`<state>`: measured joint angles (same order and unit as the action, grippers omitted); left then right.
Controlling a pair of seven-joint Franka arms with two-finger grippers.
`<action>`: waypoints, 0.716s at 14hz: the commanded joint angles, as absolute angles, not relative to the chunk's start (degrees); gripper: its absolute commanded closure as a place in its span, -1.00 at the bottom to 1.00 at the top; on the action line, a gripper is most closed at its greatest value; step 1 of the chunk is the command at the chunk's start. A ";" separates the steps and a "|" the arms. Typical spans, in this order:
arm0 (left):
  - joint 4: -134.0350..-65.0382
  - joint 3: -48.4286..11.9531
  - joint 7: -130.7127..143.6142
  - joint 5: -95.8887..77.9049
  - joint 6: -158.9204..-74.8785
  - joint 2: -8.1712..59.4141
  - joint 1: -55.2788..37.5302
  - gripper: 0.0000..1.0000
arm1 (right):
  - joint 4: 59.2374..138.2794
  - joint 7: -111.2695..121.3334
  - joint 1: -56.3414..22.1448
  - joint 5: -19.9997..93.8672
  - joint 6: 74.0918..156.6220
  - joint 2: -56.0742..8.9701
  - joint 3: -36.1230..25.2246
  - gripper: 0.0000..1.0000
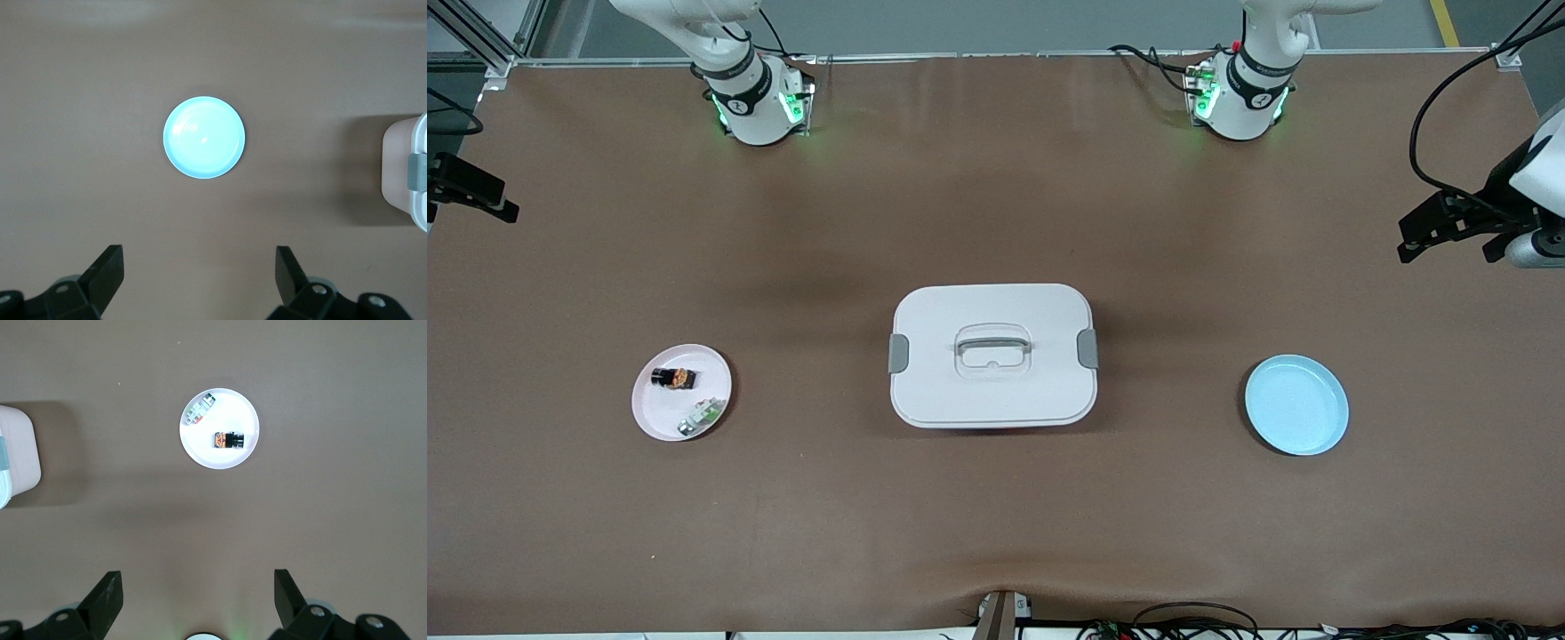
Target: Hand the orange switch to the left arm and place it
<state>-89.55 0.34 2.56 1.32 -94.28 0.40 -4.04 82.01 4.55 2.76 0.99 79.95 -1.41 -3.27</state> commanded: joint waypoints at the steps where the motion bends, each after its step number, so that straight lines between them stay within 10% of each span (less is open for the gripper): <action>1: -88.59 0.26 2.99 0.79 -93.25 0.79 -3.69 -1.00 | 83.14 4.92 3.34 1.67 79.80 -0.09 -3.08 -1.00; 10: -88.42 0.35 2.55 0.79 -93.25 0.79 -3.52 -1.00 | 83.14 4.92 3.43 1.67 79.80 -0.18 -3.08 -1.00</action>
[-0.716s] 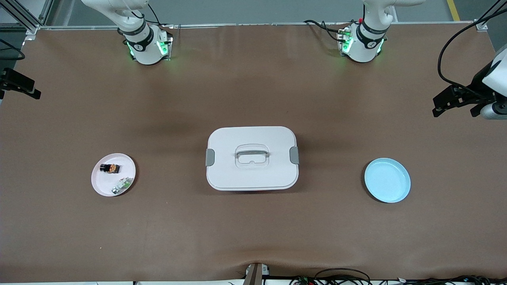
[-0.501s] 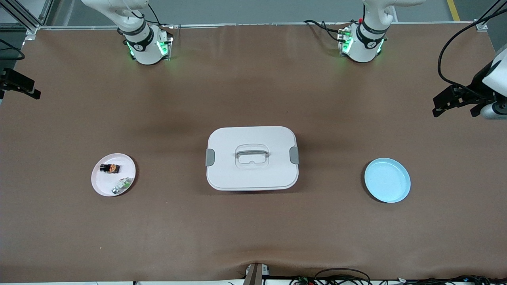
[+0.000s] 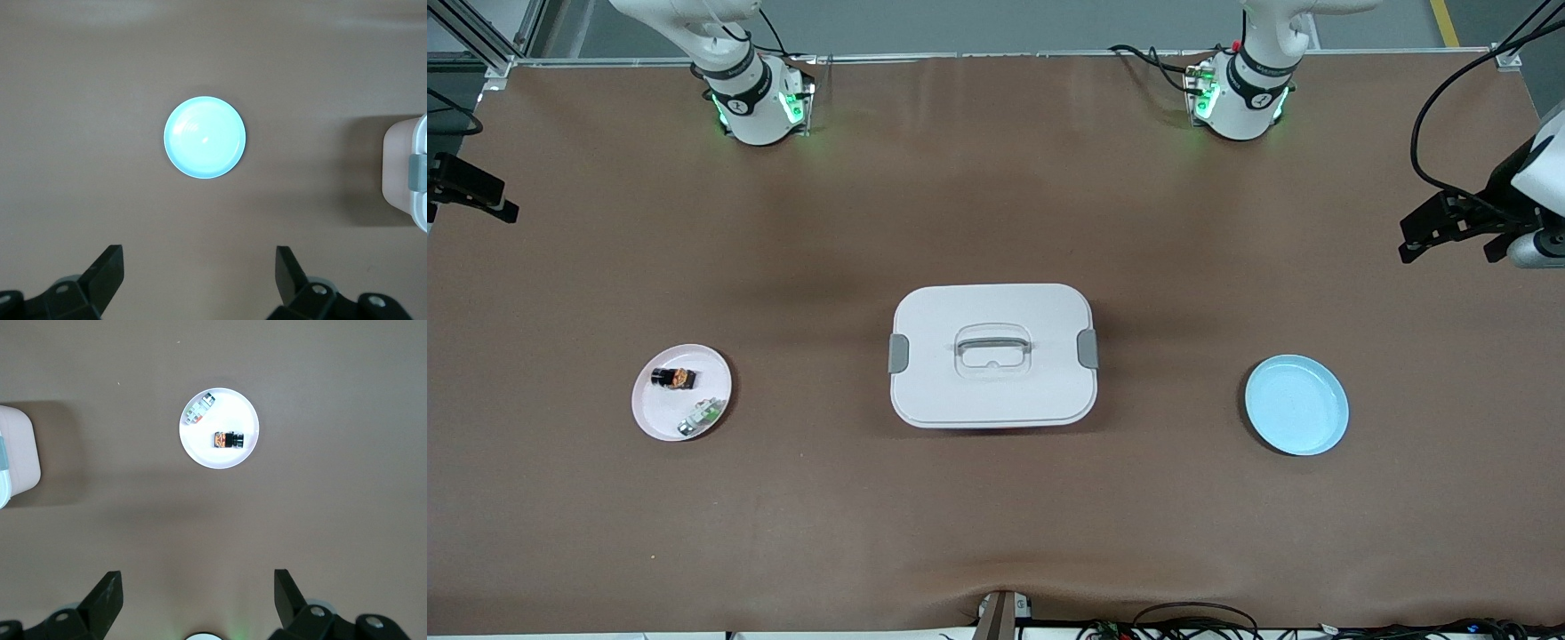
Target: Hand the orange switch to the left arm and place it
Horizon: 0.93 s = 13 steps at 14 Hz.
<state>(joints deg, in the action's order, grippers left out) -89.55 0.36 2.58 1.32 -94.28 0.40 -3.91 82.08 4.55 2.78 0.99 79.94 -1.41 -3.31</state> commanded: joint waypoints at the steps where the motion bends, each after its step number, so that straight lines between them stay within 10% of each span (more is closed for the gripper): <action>1: -88.42 0.35 2.46 0.79 -93.25 0.79 -3.52 -1.00 | 83.14 4.92 3.43 1.67 79.80 -0.18 -3.08 -1.00; 13: -88.33 0.44 2.46 0.70 -93.34 0.79 -3.69 -1.00 | 83.41 5.10 5.28 1.24 83.40 -1.05 -2.90 -1.00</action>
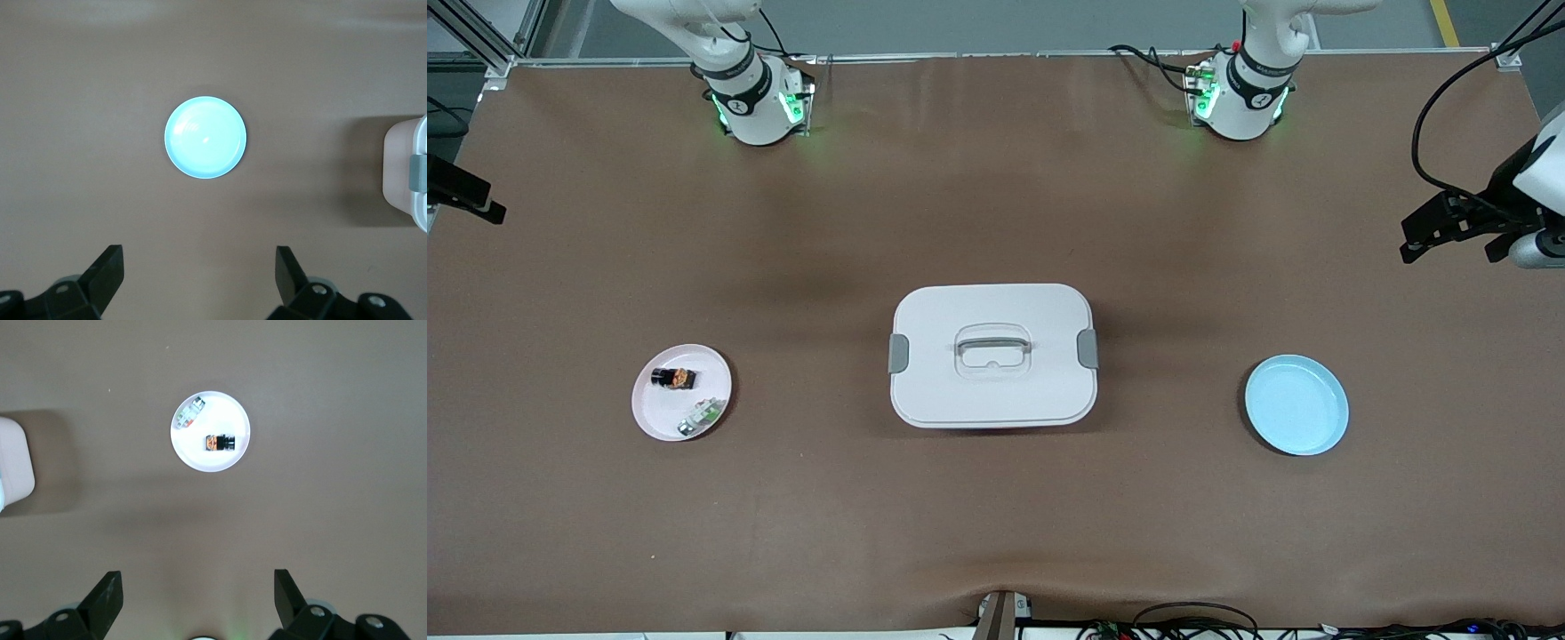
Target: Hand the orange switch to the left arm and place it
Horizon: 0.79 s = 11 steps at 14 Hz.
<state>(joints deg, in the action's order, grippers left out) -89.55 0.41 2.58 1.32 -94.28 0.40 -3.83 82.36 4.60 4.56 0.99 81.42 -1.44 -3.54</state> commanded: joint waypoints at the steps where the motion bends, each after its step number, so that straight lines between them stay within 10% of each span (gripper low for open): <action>1: -88.33 0.35 2.46 0.70 -93.25 0.79 -3.69 -1.00 | 83.15 4.49 5.45 2.01 83.58 -1.92 -2.90 -1.00; 11: -88.24 0.35 2.46 0.70 -93.34 0.79 -3.69 -1.00 | 83.32 4.83 5.89 2.37 87.89 -10.62 -2.99 -1.00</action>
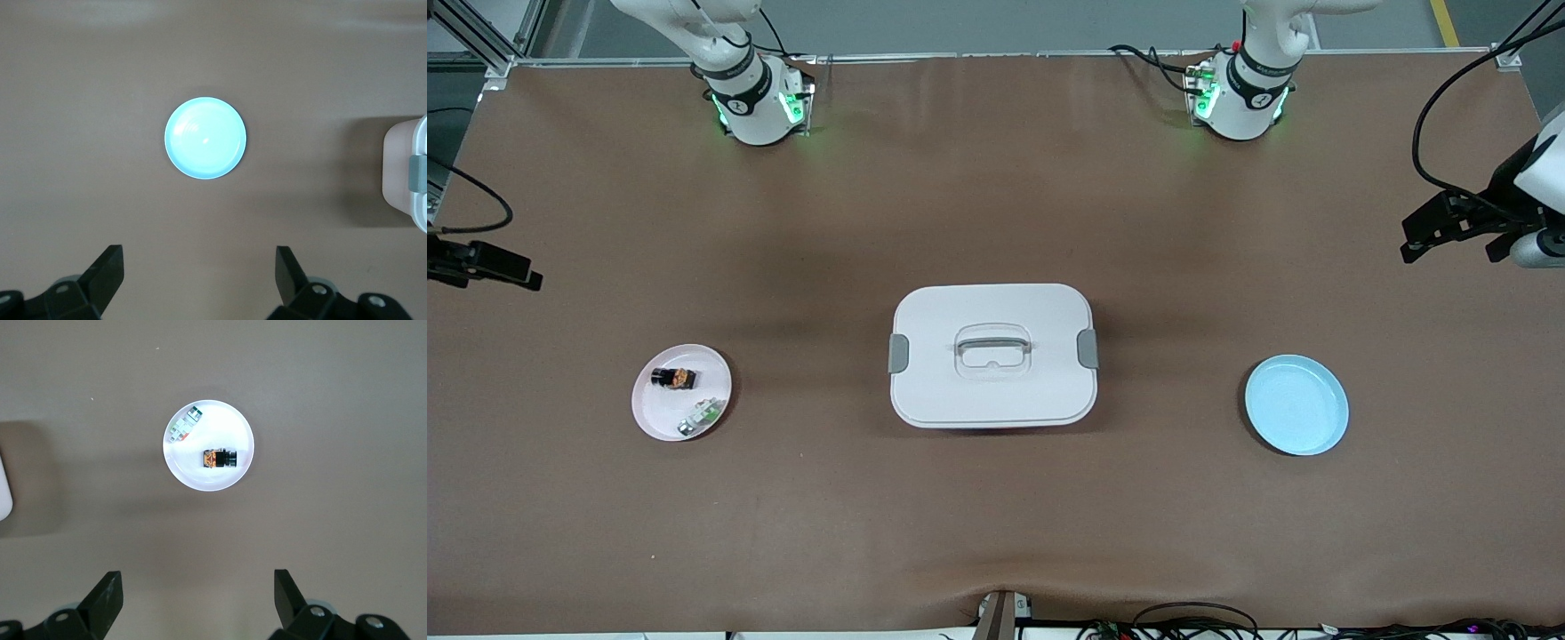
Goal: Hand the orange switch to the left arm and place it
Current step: 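Move the right gripper over the white plate toward the orange switch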
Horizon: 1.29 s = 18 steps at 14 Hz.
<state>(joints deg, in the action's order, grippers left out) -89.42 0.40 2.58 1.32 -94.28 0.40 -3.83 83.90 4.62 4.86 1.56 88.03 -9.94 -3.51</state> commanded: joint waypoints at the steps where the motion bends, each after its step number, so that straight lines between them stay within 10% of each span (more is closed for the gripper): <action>1: -88.24 0.35 2.46 0.70 -93.34 0.79 -3.69 -1.00 | 83.49 4.92 5.80 2.29 87.89 -11.16 -3.08 -1.00; 18: -88.24 0.35 2.64 0.70 -93.34 0.79 -3.52 -1.00 | 110.20 4.83 5.71 2.64 122.42 -14.15 -3.08 -1.00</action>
